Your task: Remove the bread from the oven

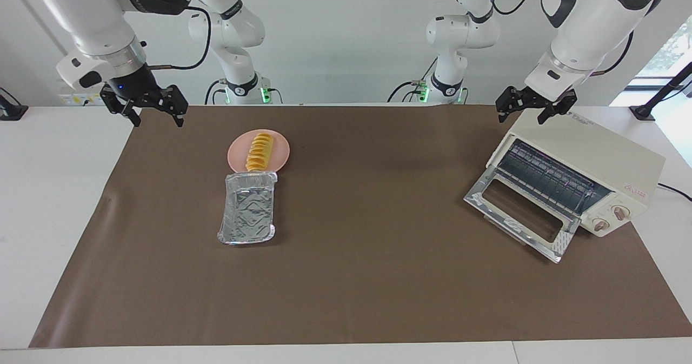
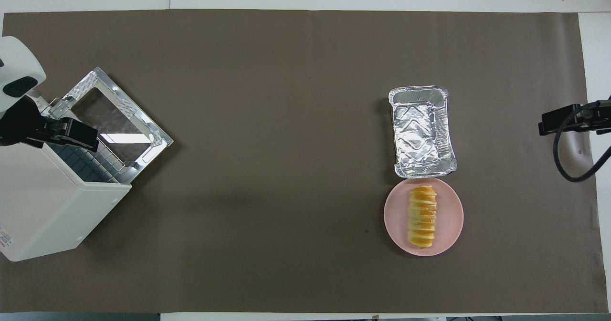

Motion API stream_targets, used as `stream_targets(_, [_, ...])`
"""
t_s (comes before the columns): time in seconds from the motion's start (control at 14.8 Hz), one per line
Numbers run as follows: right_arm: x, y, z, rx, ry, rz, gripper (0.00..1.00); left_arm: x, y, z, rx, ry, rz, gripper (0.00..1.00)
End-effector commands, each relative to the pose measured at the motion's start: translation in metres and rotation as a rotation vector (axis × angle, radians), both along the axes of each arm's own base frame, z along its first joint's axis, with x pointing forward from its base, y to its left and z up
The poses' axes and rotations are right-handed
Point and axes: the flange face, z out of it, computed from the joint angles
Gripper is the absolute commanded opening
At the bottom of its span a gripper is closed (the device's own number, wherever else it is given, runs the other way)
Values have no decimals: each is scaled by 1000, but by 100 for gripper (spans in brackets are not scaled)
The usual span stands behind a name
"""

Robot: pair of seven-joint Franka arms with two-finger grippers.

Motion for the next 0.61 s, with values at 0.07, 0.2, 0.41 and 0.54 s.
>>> stream_targets(0.07, [-4, -11, 0, -14, 8, 6, 100, -6, 3, 5, -18, -15, 5, 100])
stream_targets(0.2, [-3, -9, 0, -12, 4, 6, 100, -6, 4, 5, -18, -15, 6, 100])
stream_targets(0.41, [-2, -6, 1, -13, -2, 10, 100, -5, 3, 4, -17, -14, 5, 100])
stream_targets(0.54, [-1, -3, 0, -13, -6, 13, 100, -6, 3, 4, -17, -14, 5, 100])
